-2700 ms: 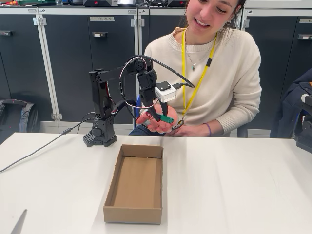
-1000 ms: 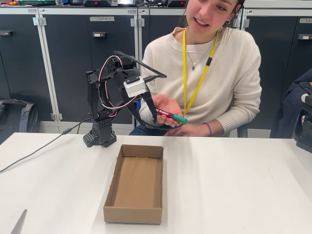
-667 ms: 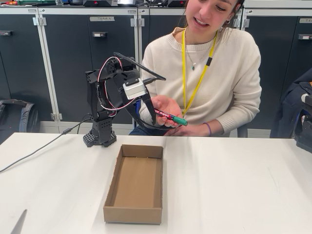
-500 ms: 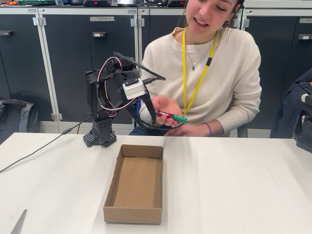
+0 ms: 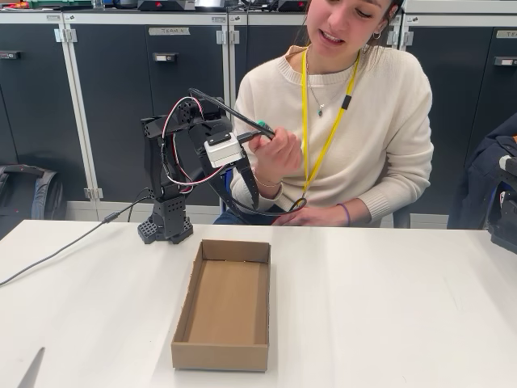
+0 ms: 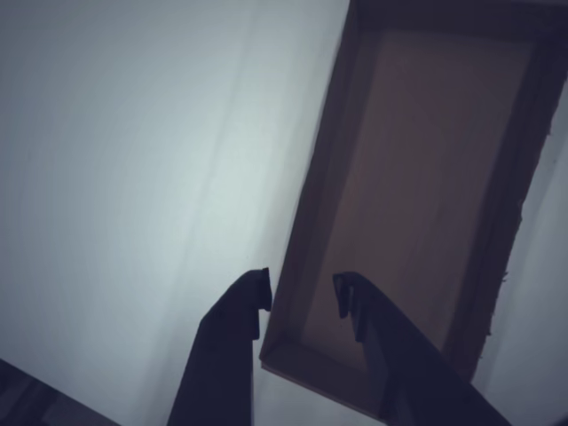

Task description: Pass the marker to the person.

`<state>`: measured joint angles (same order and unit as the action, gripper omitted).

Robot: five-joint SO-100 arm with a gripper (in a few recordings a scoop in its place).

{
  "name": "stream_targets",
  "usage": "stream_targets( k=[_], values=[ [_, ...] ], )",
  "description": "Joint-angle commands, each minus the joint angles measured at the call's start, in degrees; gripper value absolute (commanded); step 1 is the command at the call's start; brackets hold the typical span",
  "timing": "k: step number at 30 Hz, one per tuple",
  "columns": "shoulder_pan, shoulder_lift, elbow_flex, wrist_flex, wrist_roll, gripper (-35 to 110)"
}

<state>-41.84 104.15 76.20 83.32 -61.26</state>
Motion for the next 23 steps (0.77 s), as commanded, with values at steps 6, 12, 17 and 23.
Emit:
stream_targets(
  k=[6, 12, 17, 23],
  values=[
    [-0.2, 3.6, -0.4, -1.1, -0.1, 14],
    [-0.2, 3.4, -0.5, -0.9, -0.2, 14],
    [-0.3, 3.3, -0.7, -0.9, -0.4, 13],
    [-1.1, 3.5, -0.3, -0.9, 0.2, 14]
  ],
)
